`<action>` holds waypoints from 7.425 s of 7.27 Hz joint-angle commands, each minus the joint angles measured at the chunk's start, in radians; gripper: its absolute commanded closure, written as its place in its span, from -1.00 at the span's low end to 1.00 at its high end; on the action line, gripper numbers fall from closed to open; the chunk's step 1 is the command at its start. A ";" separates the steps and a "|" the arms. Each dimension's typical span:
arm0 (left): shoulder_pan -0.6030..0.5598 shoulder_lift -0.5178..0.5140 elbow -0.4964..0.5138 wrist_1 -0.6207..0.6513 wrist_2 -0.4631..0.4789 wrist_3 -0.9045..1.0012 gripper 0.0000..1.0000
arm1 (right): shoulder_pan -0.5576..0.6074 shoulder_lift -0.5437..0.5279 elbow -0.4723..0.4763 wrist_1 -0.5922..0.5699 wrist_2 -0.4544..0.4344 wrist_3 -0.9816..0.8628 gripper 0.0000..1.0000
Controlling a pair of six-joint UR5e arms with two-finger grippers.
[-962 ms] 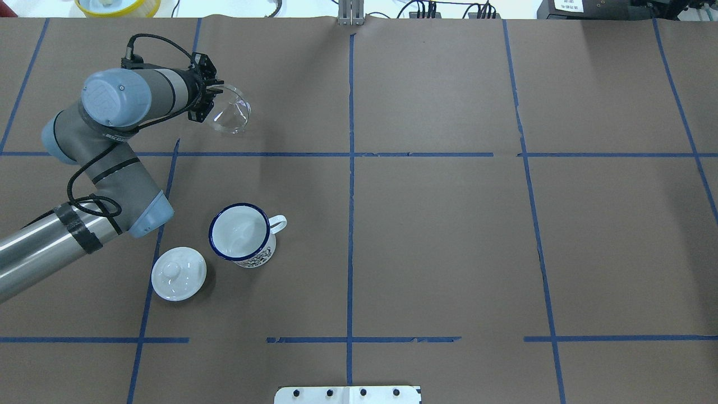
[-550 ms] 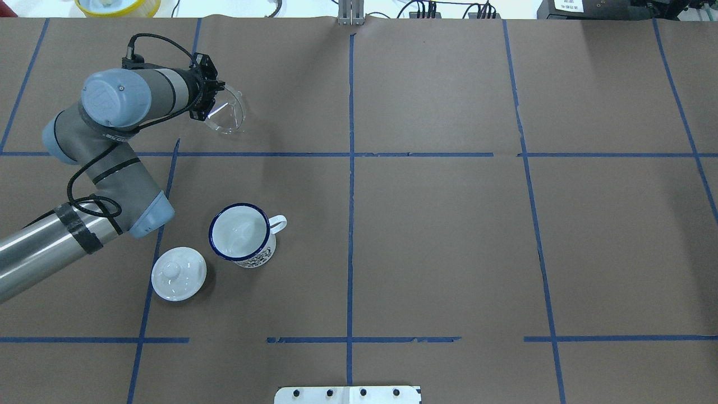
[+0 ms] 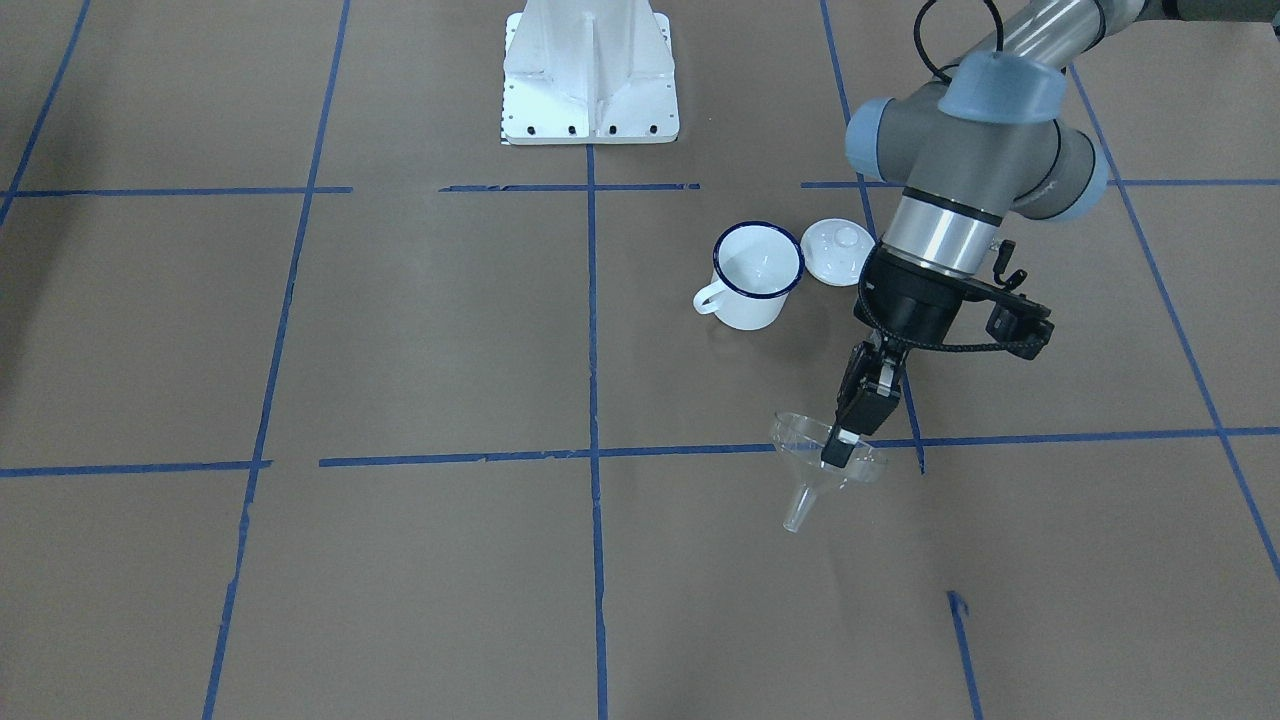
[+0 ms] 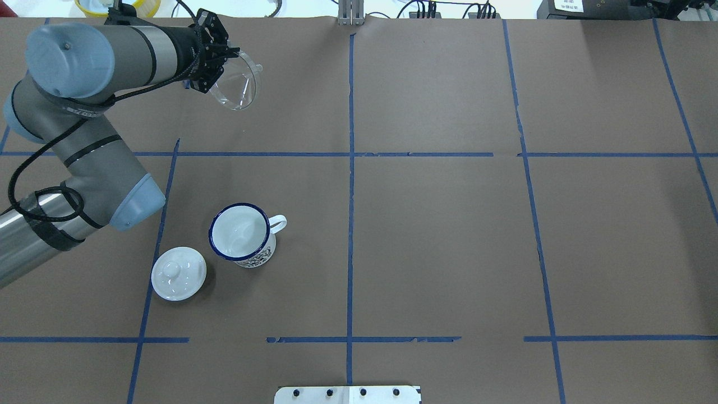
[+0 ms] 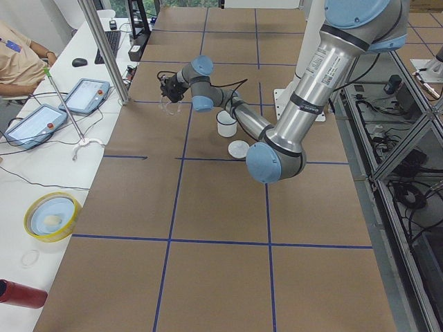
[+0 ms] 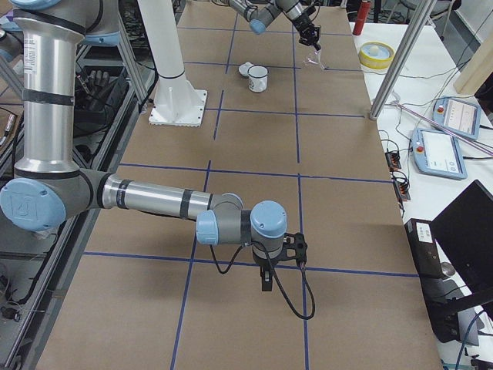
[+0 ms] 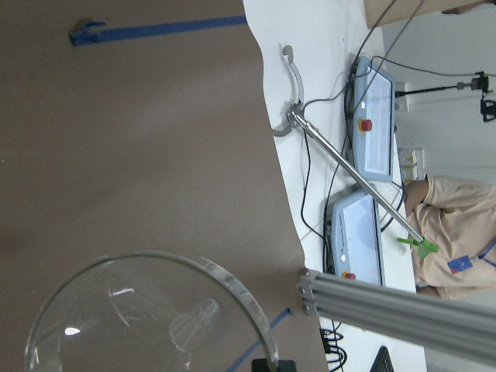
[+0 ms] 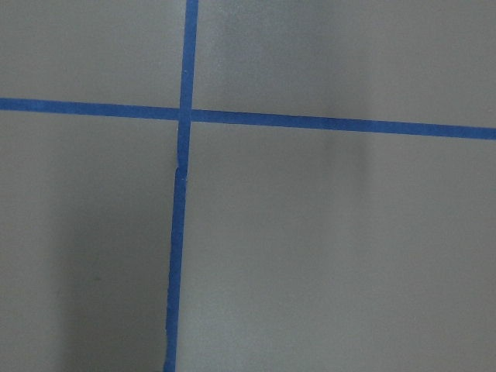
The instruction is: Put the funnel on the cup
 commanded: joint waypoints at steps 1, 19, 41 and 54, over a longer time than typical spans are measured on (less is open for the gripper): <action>-0.001 -0.009 -0.242 0.398 -0.158 0.191 1.00 | 0.000 0.000 0.000 0.000 0.000 0.000 -1.00; 0.223 -0.163 -0.128 0.972 -0.304 0.755 1.00 | 0.000 0.000 0.001 0.000 0.000 0.000 -1.00; -0.850 0.633 0.069 0.588 -0.591 2.312 -1.00 | 0.000 0.000 0.000 0.000 0.000 0.000 -1.00; -0.820 0.638 0.021 0.595 -0.666 2.314 -1.00 | 0.000 0.000 0.000 0.000 0.000 0.000 -1.00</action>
